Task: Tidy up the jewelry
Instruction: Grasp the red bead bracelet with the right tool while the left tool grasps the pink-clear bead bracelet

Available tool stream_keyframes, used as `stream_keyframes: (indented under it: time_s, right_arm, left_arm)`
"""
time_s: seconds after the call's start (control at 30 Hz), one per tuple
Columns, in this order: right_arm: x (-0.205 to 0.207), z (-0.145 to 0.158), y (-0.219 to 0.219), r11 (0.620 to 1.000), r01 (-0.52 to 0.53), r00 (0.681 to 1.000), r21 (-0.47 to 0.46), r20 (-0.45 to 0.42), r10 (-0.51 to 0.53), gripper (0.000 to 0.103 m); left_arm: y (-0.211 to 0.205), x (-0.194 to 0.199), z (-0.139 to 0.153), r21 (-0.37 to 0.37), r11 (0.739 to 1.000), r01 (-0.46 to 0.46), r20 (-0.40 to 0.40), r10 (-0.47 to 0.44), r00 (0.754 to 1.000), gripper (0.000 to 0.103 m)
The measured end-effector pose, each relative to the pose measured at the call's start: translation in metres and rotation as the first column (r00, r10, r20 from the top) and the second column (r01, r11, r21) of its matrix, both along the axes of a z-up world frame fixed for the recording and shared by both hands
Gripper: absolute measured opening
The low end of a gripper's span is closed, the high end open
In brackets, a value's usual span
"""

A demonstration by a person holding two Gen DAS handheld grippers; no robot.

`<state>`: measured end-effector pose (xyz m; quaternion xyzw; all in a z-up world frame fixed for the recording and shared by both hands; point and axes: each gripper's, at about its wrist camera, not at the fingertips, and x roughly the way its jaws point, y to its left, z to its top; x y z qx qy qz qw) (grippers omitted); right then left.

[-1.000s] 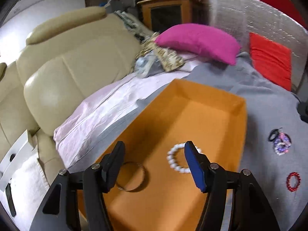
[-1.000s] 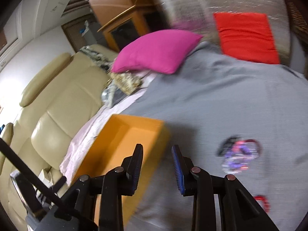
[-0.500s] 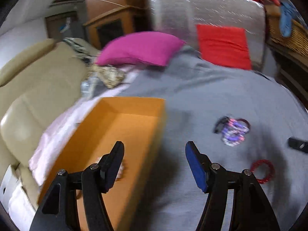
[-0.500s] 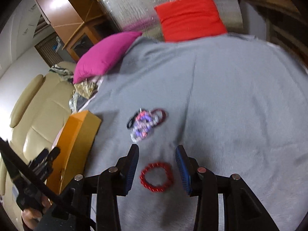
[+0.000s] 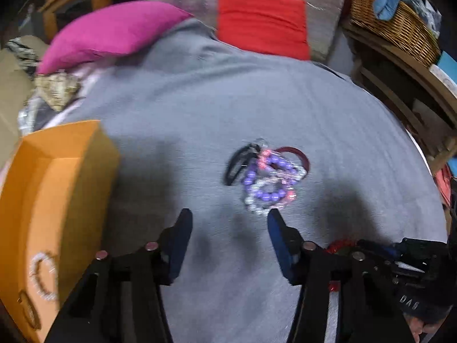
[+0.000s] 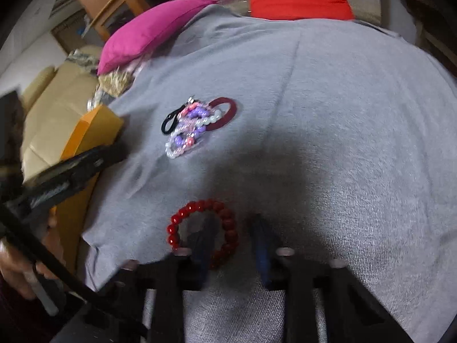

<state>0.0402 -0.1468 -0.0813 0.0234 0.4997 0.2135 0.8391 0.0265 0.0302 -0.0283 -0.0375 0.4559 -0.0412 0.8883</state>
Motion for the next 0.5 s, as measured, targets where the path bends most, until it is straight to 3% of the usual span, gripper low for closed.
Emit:
stream_keyframes:
  time_s: [0.13, 0.37, 0.5]
  right_arm:
    - [-0.006, 0.01, -0.002, 1.0, -0.011, 0.999, 0.01, 0.044, 0.011, 0.01]
    - [-0.001, 0.036, -0.039, 0.99, 0.104, 0.989, 0.099, 0.091, -0.113, 0.01]
    - [0.007, 0.038, -0.046, 0.98, 0.154, 0.984, 0.123, 0.071, -0.164, 0.01]
  left_arm:
    - [-0.007, 0.024, -0.012, -0.022, 0.999, 0.039, -0.021, -0.04, 0.999, 0.043]
    - [-0.027, 0.043, -0.031, -0.029, 0.991, 0.131, -0.08, -0.133, 0.988, 0.011]
    - [-0.036, 0.038, -0.028, -0.039, 0.985, 0.167, -0.076, -0.169, 0.983, 0.008]
